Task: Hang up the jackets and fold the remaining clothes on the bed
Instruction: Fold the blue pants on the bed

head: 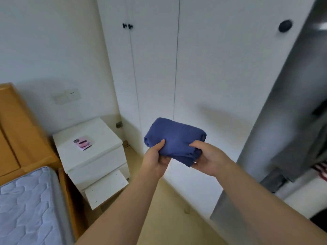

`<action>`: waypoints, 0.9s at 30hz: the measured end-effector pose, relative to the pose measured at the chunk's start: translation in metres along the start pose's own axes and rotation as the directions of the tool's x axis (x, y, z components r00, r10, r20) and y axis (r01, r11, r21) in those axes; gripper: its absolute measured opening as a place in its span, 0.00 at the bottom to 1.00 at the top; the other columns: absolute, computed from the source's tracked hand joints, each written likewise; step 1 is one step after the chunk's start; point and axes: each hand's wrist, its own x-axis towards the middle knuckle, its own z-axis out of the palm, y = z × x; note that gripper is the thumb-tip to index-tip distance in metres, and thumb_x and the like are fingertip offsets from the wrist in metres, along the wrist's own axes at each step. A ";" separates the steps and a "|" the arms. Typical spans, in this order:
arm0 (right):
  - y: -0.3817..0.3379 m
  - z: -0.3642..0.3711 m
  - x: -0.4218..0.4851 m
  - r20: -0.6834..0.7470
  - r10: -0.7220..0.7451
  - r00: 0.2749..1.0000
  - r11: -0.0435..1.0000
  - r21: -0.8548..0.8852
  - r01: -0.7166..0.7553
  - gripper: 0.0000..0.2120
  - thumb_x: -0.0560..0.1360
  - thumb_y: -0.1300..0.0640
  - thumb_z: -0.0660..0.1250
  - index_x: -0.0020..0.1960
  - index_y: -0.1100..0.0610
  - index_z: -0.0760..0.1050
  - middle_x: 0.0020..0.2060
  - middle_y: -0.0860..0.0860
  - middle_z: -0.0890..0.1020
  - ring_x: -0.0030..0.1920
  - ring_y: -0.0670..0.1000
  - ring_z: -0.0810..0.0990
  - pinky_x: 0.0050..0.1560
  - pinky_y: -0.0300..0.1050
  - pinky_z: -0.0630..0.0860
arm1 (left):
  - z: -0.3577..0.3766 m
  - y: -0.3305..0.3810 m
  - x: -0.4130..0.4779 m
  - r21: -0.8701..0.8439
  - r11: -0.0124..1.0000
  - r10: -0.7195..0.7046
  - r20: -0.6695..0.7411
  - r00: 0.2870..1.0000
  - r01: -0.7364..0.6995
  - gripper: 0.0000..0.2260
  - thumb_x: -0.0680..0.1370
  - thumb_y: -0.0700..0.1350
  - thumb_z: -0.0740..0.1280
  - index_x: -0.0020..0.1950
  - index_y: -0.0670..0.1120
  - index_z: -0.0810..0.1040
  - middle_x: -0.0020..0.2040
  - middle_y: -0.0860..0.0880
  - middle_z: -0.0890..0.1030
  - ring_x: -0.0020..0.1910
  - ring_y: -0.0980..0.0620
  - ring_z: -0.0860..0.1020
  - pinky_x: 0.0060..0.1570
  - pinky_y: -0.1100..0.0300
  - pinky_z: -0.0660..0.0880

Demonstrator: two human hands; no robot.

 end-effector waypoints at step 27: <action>-0.371 -0.118 -0.223 -0.430 -0.784 0.447 0.610 -0.404 0.682 0.18 0.72 0.53 0.71 0.59 0.60 0.76 0.48 0.58 0.84 0.46 0.57 0.82 0.40 0.45 0.76 | 0.430 0.046 -0.075 0.156 0.806 0.225 0.811 0.540 -0.570 0.27 0.66 0.46 0.72 0.65 0.47 0.74 0.56 0.47 0.82 0.54 0.47 0.81 0.56 0.48 0.78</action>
